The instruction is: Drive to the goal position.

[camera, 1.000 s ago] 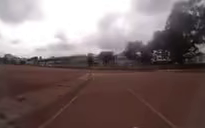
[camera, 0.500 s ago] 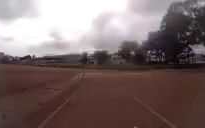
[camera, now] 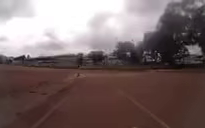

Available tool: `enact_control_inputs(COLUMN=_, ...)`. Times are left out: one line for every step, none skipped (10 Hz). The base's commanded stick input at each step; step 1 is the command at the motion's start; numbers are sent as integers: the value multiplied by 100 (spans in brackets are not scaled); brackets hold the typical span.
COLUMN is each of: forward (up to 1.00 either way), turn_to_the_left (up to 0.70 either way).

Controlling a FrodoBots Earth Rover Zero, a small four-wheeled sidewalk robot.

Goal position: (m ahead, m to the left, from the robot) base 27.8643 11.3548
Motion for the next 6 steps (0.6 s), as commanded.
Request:
enact_control_inputs(forward=100, turn_to_the_left=0)
enact_control_inputs(forward=100, turn_to_the_left=0)
enact_control_inputs(forward=100, turn_to_the_left=0)
enact_control_inputs(forward=100, turn_to_the_left=0)
enact_control_inputs(forward=100, turn_to_the_left=0)
enact_control_inputs(forward=100, turn_to_the_left=0)
